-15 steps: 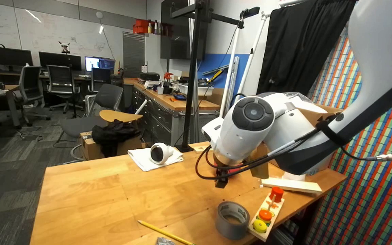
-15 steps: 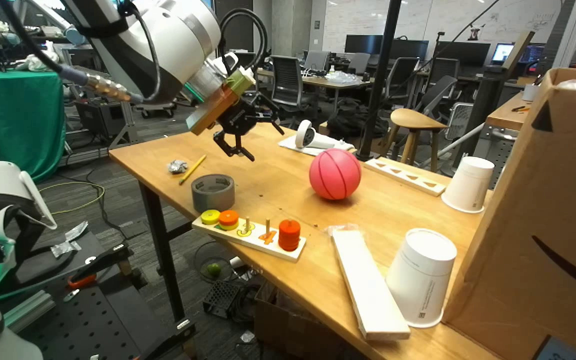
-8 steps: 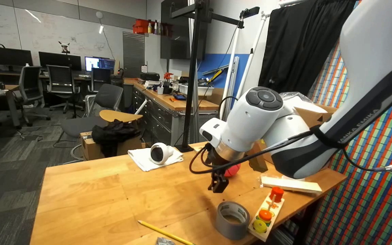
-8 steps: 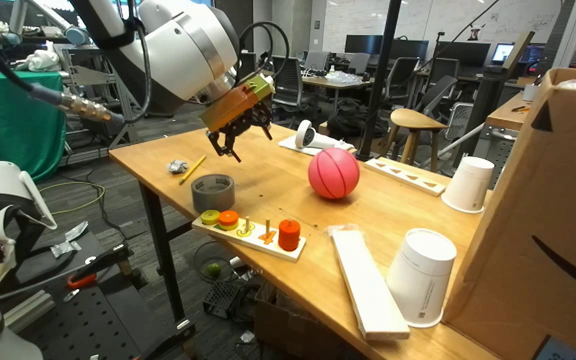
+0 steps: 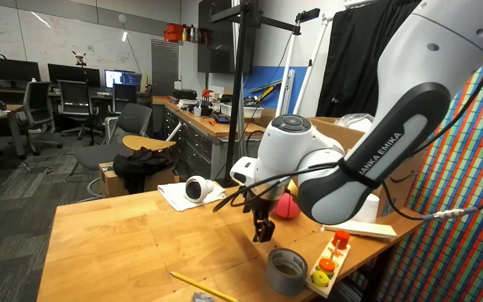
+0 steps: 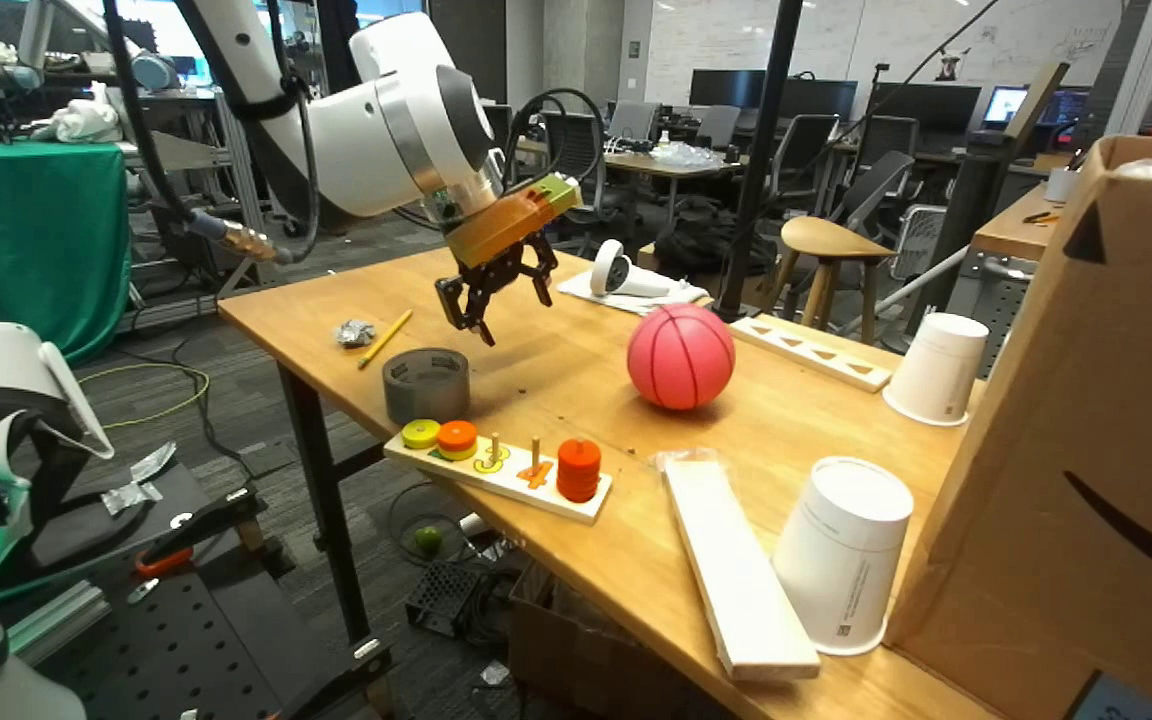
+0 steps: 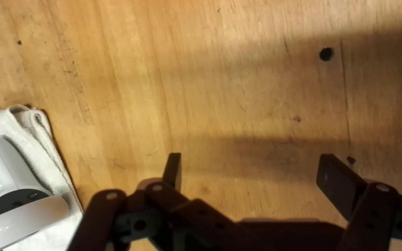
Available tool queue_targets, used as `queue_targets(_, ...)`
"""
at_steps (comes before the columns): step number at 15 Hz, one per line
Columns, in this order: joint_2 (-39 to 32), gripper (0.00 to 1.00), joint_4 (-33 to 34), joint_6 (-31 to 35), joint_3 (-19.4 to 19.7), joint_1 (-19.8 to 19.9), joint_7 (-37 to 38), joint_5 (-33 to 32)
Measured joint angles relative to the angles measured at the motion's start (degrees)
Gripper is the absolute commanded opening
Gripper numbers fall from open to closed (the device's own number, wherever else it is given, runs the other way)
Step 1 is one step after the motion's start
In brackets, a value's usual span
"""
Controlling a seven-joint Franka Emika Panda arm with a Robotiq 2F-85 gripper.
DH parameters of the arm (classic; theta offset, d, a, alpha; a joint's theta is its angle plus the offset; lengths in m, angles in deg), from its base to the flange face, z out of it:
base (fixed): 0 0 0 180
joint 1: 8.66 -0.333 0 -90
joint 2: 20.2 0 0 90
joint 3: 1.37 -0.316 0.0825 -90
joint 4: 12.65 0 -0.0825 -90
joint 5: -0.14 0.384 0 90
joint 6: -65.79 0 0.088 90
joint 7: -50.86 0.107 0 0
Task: Move the ball to the right
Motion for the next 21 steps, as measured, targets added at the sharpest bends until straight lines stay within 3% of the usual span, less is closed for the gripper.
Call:
queue_targets(3, -0.1, 1.00, 4.6, -8.0, -0.8, 0.2, -5.2, 4.9)
queue_targets(9, -2.4, 1.00, 14.8, -30.8, 0.9, -0.7, -0.4, 1.6)
queue_targets(18, -11.4, 1.00, 19.4, -46.2, 0.8, -1.2, 0.0, 1.7)
queue_targets(21, -13.0, 1.00, 21.3, -49.3, 1.2, -2.1, 5.6, -1.4)
